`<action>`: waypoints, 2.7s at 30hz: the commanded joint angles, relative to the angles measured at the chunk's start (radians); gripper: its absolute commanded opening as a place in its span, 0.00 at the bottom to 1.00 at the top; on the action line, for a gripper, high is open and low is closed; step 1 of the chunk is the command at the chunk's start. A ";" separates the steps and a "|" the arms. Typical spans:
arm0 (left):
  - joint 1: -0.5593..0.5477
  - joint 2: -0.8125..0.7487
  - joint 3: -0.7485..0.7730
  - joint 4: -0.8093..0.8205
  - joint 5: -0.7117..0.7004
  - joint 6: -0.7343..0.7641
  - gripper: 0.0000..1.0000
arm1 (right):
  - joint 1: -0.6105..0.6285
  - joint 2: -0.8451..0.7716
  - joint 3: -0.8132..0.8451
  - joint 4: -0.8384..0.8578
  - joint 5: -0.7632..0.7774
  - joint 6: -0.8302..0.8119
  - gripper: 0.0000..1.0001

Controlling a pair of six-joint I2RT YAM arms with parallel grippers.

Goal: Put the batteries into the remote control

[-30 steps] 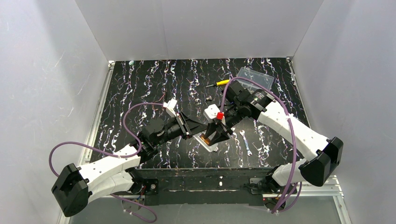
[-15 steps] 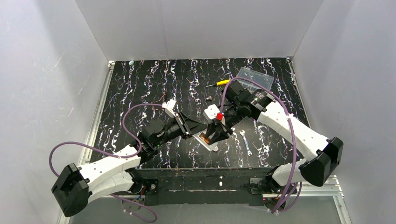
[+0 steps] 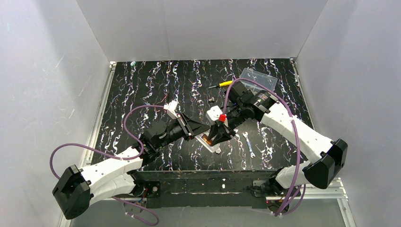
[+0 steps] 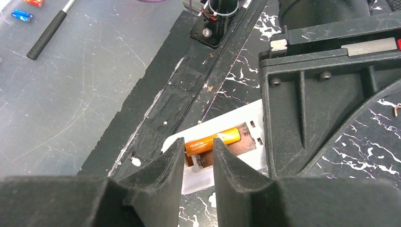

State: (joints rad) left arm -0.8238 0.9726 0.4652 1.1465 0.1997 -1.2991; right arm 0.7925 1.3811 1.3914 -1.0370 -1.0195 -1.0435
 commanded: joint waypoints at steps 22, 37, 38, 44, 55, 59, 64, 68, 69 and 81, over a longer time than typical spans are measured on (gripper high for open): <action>0.001 -0.020 0.015 0.194 -0.062 -0.042 0.00 | 0.039 0.019 -0.007 0.064 -0.008 0.040 0.28; 0.001 -0.024 0.013 0.188 -0.063 -0.041 0.00 | 0.039 0.020 -0.007 0.078 -0.003 0.057 0.28; 0.002 -0.024 0.013 0.189 -0.063 -0.041 0.00 | 0.039 0.020 -0.007 0.079 -0.001 0.056 0.28; 0.001 -0.022 0.016 0.188 -0.062 -0.039 0.00 | 0.039 0.023 -0.001 0.075 0.002 0.059 0.28; 0.001 -0.027 0.010 0.190 -0.059 -0.034 0.00 | 0.040 0.003 0.042 0.064 -0.048 0.059 0.32; 0.002 -0.028 0.007 0.187 -0.056 -0.033 0.00 | 0.039 -0.009 0.065 0.073 -0.083 0.071 0.38; 0.002 -0.028 0.007 0.186 -0.056 -0.032 0.00 | 0.039 -0.047 0.069 0.126 -0.105 0.102 0.44; 0.001 -0.026 0.009 0.187 -0.052 -0.032 0.00 | 0.039 -0.082 0.065 0.171 -0.105 0.131 0.45; 0.001 -0.026 0.008 0.187 -0.052 -0.032 0.00 | 0.038 -0.091 0.062 0.180 -0.103 0.137 0.45; 0.002 -0.030 0.019 0.174 -0.035 -0.034 0.00 | -0.057 -0.116 0.034 0.143 -0.125 0.110 0.43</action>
State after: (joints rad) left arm -0.8238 0.9733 0.4641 1.2293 0.1421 -1.3293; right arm 0.7654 1.2579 1.4174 -0.8616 -1.1034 -0.9062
